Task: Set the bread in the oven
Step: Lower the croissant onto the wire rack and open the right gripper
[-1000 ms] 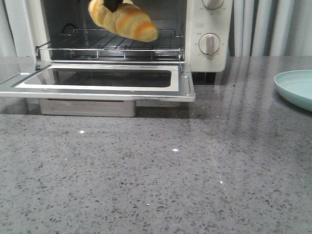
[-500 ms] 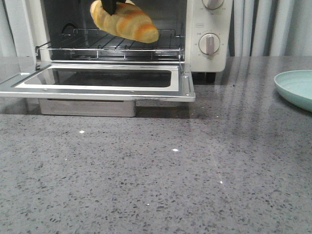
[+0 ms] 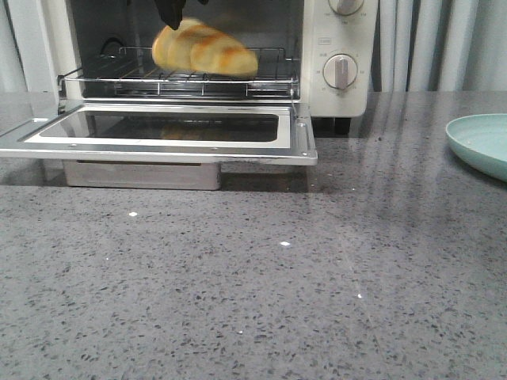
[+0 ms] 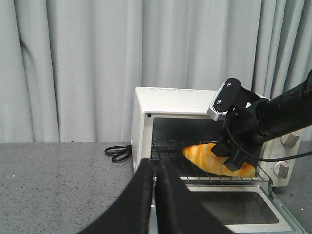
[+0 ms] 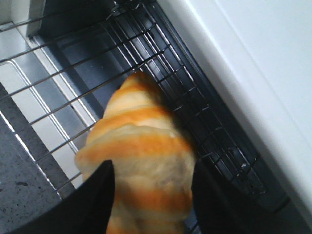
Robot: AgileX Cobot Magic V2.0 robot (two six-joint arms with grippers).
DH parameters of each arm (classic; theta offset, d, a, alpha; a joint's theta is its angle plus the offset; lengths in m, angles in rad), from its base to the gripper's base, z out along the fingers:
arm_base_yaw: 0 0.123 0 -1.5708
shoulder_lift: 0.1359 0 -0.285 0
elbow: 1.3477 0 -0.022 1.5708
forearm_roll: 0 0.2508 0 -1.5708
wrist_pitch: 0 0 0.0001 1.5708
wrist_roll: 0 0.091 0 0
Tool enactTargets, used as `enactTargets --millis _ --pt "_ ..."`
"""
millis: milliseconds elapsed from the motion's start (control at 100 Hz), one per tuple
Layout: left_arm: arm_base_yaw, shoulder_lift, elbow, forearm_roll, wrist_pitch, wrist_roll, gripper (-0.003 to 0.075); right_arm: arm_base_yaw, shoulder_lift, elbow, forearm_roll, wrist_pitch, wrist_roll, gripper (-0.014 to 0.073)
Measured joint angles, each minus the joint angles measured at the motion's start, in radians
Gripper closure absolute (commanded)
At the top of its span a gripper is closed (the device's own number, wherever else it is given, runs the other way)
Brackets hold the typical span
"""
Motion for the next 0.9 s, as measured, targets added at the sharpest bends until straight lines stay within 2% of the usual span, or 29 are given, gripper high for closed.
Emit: enactTargets --millis 420,600,750,900 --pt "0.000 -0.011 0.000 0.000 0.007 0.000 0.0742 0.006 0.000 0.000 0.000 0.010 0.000 0.0265" --pt "0.004 -0.091 0.000 0.069 0.007 0.000 0.0742 0.042 0.000 0.000 -0.004 0.050 0.000 0.0265" --pt "0.046 -0.149 -0.007 0.092 0.047 0.000 0.0742 0.093 -0.008 0.000 -0.004 0.079 0.000 0.0265" --pt "0.111 -0.149 -0.009 0.090 0.145 0.000 0.0742 0.142 -0.043 0.000 -0.004 0.096 0.000 0.0266"
